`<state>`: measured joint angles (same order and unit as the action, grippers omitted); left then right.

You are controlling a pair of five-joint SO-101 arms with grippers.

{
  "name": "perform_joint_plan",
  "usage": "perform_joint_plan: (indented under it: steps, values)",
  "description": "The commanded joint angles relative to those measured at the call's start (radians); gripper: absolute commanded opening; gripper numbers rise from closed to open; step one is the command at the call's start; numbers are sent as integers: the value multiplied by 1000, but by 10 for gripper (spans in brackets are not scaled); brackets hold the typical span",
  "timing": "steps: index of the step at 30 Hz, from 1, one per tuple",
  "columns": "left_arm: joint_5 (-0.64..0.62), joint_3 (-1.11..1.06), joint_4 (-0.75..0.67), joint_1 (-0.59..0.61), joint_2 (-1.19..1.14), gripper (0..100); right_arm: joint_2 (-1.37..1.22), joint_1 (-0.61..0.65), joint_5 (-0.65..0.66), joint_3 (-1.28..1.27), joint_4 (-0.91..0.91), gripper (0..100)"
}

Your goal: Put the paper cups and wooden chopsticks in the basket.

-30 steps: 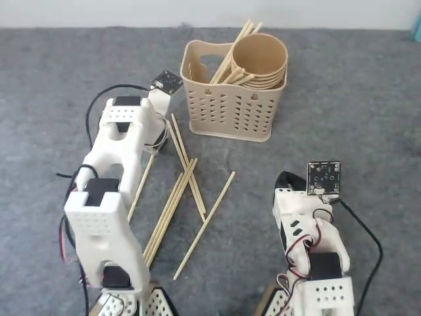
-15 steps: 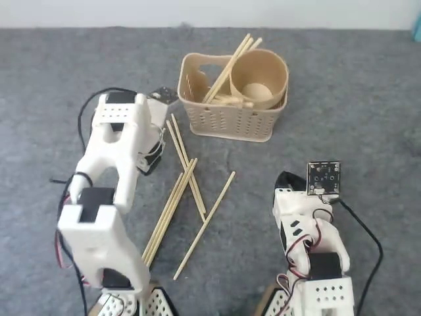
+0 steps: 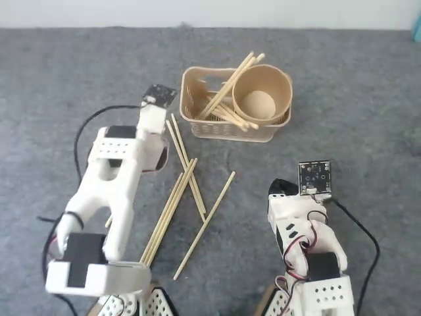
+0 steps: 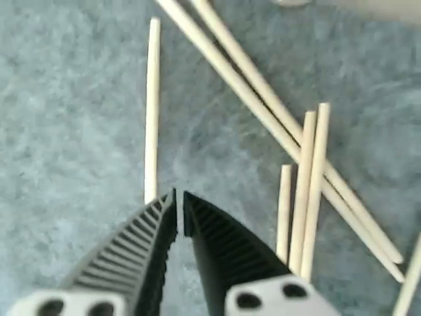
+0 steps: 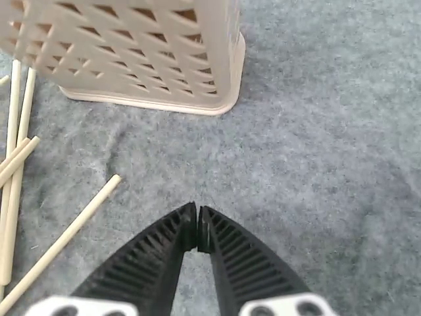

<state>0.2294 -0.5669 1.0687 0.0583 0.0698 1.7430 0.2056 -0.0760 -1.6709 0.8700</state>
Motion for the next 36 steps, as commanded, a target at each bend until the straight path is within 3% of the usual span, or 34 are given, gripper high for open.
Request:
perform_joint_plan:
  steps: [1,8,18,24,27,32,36]
  values:
    - [-64,197,-21,-28,-135,12,33,4,12,-15,7,20]
    - [-74,386,58,9,-245,12,33,2,14,-15,7,20]
    - [-69,262,48,71,-86,12,33,2,15,-15,7,20]
    - [41,50,-126,74,-57,21,33,2,14,-15,7,20]
    - [52,-24,-218,75,-58,85,33,2,14,-15,10,20]
    - [55,-64,-287,75,-58,209,33,4,15,-15,22,20]
    - [55,-62,-336,92,-60,201,33,4,15,-15,25,20]
